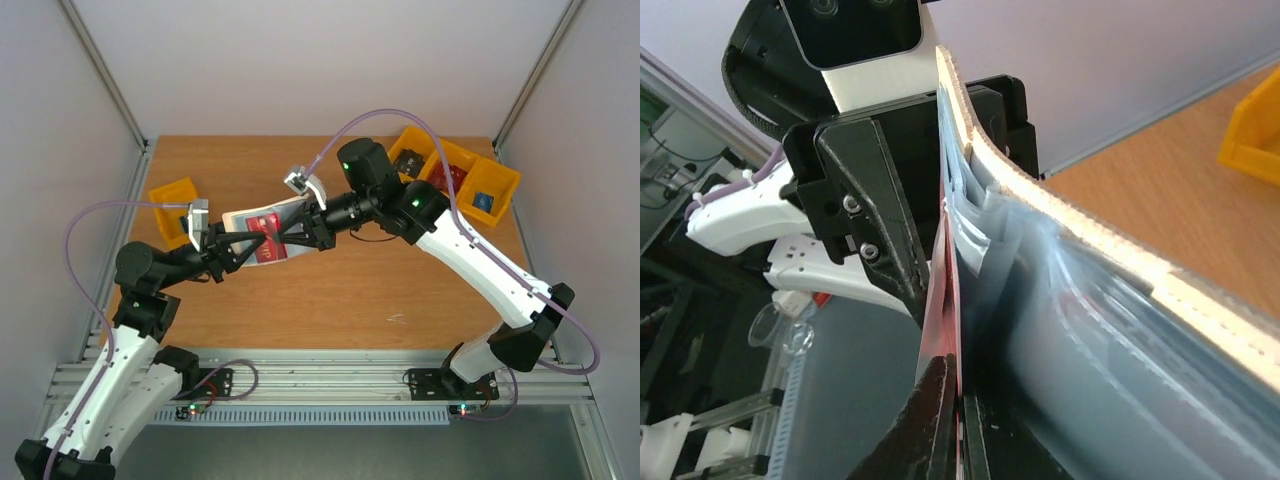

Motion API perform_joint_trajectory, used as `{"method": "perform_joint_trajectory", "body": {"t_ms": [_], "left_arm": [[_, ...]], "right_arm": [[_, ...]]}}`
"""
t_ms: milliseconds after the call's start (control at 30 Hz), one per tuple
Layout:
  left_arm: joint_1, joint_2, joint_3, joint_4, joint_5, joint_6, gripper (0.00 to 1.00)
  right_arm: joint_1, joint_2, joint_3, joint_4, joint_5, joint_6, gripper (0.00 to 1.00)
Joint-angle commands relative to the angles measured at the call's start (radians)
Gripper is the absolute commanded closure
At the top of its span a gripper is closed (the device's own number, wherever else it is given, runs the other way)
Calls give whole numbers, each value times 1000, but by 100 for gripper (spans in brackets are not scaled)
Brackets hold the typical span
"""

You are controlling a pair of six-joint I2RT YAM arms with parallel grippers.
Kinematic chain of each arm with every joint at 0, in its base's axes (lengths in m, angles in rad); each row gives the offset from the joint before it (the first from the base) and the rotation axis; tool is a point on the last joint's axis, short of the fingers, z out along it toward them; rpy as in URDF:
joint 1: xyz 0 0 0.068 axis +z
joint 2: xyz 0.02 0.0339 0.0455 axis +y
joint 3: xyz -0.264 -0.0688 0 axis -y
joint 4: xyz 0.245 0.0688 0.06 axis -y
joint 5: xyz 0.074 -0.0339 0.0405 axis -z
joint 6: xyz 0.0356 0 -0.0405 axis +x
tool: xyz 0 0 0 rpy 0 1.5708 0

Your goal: Take the credit cards out of the card holder

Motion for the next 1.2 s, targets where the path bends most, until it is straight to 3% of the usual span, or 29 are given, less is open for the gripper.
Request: {"method": "perform_joint_trajectory", "body": {"t_ms": [0,100,333,533,767,900,1167], "left_arm": [[-7,6,-4,23,48,20,77],[-7,20,-1,29,52,20,86],[-7,13,-4,34,51,17,82],[-7,17,1,17,41,24,100],[-7,17,1,9,25,33,100],[-7,15,1,6,24,33,100],[-7,11,-2,-3,14,32,100]], "right_arm": [[-30,-34,-7,26,-63,13,99],[-48,-36,13,-16,-81,-1,99],[-91,-34,76,-146,-74,-66,99],[-92,-2,140,-226,-88,-107,99],[-97,0,141,-239,-71,-110,91],[-98,8,141,-225,-95,-96,99],[-120,-12,132,-248,-52,-112,99]]}}
